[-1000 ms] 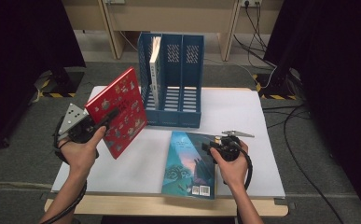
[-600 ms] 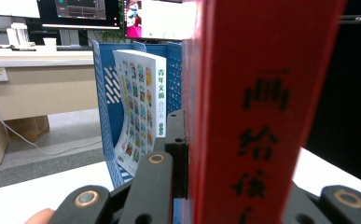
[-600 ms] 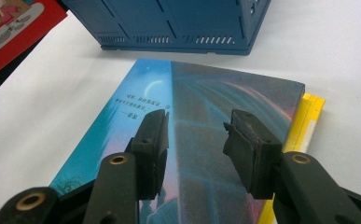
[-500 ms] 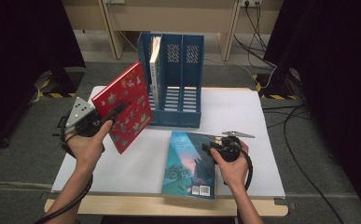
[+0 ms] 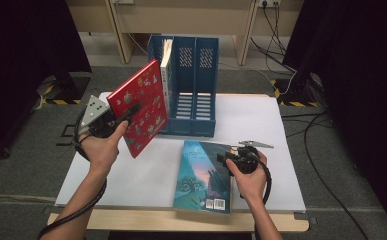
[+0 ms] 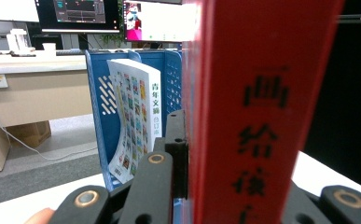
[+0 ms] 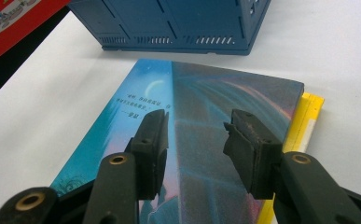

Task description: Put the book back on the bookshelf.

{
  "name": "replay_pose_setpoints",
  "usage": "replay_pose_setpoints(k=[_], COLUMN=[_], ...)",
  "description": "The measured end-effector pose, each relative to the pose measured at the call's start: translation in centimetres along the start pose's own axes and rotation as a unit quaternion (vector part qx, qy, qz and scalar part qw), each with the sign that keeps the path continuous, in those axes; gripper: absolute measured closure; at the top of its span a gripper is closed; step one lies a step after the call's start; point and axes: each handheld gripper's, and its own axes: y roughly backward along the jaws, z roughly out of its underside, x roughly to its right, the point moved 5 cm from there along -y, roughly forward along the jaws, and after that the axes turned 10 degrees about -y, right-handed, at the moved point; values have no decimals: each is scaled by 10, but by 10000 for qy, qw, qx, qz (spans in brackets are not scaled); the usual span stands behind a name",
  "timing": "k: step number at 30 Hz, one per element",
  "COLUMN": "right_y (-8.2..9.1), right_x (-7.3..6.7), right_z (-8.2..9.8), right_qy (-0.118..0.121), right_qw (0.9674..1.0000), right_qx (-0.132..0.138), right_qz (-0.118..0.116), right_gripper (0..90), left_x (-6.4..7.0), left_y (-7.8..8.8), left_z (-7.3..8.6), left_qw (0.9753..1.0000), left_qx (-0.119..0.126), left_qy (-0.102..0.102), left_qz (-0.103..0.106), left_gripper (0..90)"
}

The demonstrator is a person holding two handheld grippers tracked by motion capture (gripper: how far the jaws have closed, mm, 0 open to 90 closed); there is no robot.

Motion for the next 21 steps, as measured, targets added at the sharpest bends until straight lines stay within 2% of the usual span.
replay_pose_setpoints(k=[21], right_y=[1], right_x=[0], right_z=[1], right_qy=[-2], right_qw=[10000], right_qx=[-3], right_qz=[4], right_gripper=[568], left_x=[4], left_y=[-32], left_z=[-18], left_qw=[10000], left_qx=[16], left_qy=[-60], left_qz=[-58], left_gripper=[793])
